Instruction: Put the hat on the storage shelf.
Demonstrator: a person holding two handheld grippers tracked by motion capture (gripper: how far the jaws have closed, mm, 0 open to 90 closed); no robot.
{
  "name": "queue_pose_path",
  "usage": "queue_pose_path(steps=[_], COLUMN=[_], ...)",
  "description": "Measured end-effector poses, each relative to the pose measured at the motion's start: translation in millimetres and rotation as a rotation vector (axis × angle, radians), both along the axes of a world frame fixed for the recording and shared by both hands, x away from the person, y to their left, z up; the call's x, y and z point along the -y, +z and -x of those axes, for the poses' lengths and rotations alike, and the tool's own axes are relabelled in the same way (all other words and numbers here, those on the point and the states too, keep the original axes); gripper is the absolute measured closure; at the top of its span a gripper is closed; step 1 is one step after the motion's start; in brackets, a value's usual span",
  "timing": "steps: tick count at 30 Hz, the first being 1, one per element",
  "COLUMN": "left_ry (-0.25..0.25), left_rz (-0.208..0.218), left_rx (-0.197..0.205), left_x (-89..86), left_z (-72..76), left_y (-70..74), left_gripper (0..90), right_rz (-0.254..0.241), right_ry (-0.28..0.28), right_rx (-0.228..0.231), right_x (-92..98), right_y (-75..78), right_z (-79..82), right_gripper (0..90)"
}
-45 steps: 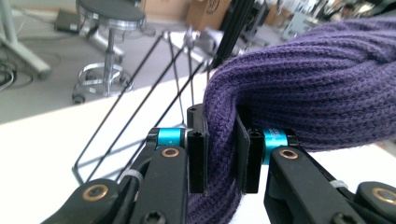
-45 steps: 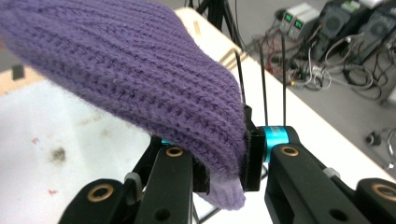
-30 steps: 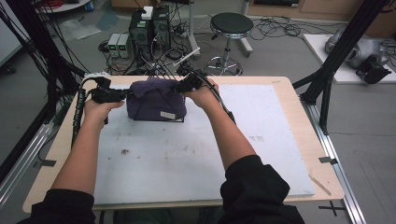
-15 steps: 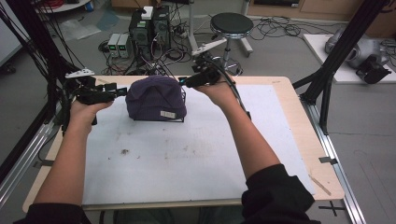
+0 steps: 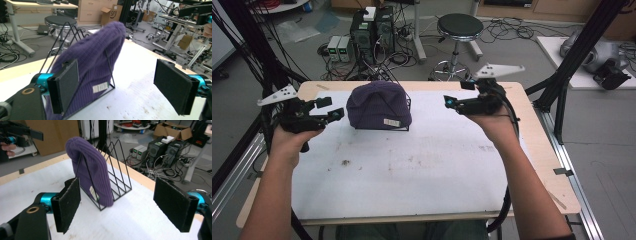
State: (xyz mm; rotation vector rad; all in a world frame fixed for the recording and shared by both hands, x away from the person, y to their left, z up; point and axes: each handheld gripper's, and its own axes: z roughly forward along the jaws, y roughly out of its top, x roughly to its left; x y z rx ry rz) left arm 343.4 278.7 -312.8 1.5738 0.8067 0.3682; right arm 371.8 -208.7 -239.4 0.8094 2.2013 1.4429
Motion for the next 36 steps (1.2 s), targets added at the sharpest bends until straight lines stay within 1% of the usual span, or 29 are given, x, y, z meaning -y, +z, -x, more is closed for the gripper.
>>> queue_pose_path(steps=[3, 4, 5, 7, 8, 9, 11, 12, 13, 15, 17, 19, 20, 22, 24, 26, 27, 28, 29, 30, 33, 36], left_ry=[-0.008, -0.014, -0.02, -0.02, -0.022, -0.021, -0.019, -0.02, -0.02, -0.017, -0.012, -0.005, 0.003, 0.014, 0.008, 0.001, 0.004, 0.011, 0.016, 0.02, 0.027, 0.024], left_rz=[0.017, 0.012, 0.001, -0.003, 0.002, 0.001, -0.006, -0.011, -0.017, -0.029, -0.039, -0.033, -0.029, -0.036, -0.043, -0.043, -0.043, -0.045, -0.043, -0.044, -0.031, -0.038], left_rx=[0.006, 0.007, 0.01, 0.015, 0.014, 0.014, 0.014, 0.013, 0.007, 0.006, 0.007, 0.0, -0.005, -0.006, 0.0, -0.008, -0.011, -0.023, -0.031, -0.036, -0.036, -0.04], left_x=[1.9, 3.0, 3.8, 5.9, 8.1, 9.9, 14.8, 17.5, 19.3, 21.6, 22.1, 21.2, 21.1, 21.5, 22.5, 21.9, 21.5, 20.0, 18.9, 18.1, 18.4, 19.6], left_z=[13.4, 19.5, 24.0, 30.8, 34.0, 35.8, 39.5, 41.4, 42.8, 45.1, 46.9, 46.0, 45.4, 45.1, 46.3, 45.8, 44.9, 43.3, 42.1, 41.3, 41.6, 42.8], left_y=[-8.1, -12.0, -15.1, -20.6, -24.2, -26.1, -30.0, -32.4, -34.2, -37.6, -41.5, -44.8, -45.8, -46.2, -46.5, -48.5, -49.5, -51.4, -53.0, -54.3, -57.4, -62.8], left_gripper=[18.0, 18.0, 17.5, 16.9, 16.8, 16.2, 16.0, 16.0, 16.0, 16.0, 16.0, 16.0, 15.9, 16.0, 16.0, 16.0, 16.0, 16.0, 16.0, 16.1, 16.3, 16.3], right_rz=[-0.031, -0.034, -0.04, -0.059, -0.062, -0.064, -0.074, -0.072, -0.082, -0.096, -0.098, -0.097, -0.091, -0.095, -0.099, -0.097, -0.089, -0.083, -0.078, -0.076, -0.077, -0.068], right_ry=[-0.017, -0.024, -0.029, -0.036, -0.039, -0.044, -0.05, -0.052, -0.052, -0.057, -0.057, -0.054, -0.053, -0.055, -0.061, -0.065, -0.07, -0.072, -0.075, -0.077, -0.083, -0.081], right_rx=[0.007, 0.01, 0.014, 0.018, 0.021, 0.013, 0.011, 0.014, 0.018, 0.012, 0.016, 0.006, 0.011, 0.006, 0.01, 0.014, 0.014, 0.017, 0.005, 0.004, -0.006, 0.0], right_x=[22.2, 26.8, 34.1, 43.8, 46.5, 50.0, 54.2, 55.2, 56.7, 57.9, 57.7, 56.4, 56.0, 55.6, 56.0, 56.6, 56.8, 56.8, 55.8, 55.2, 52.1, 50.8], right_y=[-11.1, -14.8, -21.9, -35.4, -40.9, -49.8, -63.0, -67.3, -73.9, -82.4, -88.0, -90.5, -90.7, -89.9, -88.9, -89.2, -89.9, -90.5, -91.2, -91.8, -92.8, -93.5], right_z=[19.0, 22.8, 28.5, 36.3, 38.4, 41.4, 45.1, 46.4, 48.5, 51.2, 52.7, 52.1, 51.0, 50.0, 50.7, 51.8, 51.2, 50.3, 48.6, 46.7, 44.2, 43.8], right_gripper=[18.4, 16.9, 15.0, 12.9, 12.3, 12.2, 12.0, 12.0, 12.0, 11.9, 11.9, 11.9, 11.9, 11.9, 11.9, 11.9, 12.0, 11.9, 11.9, 11.8, 11.8, 11.8])
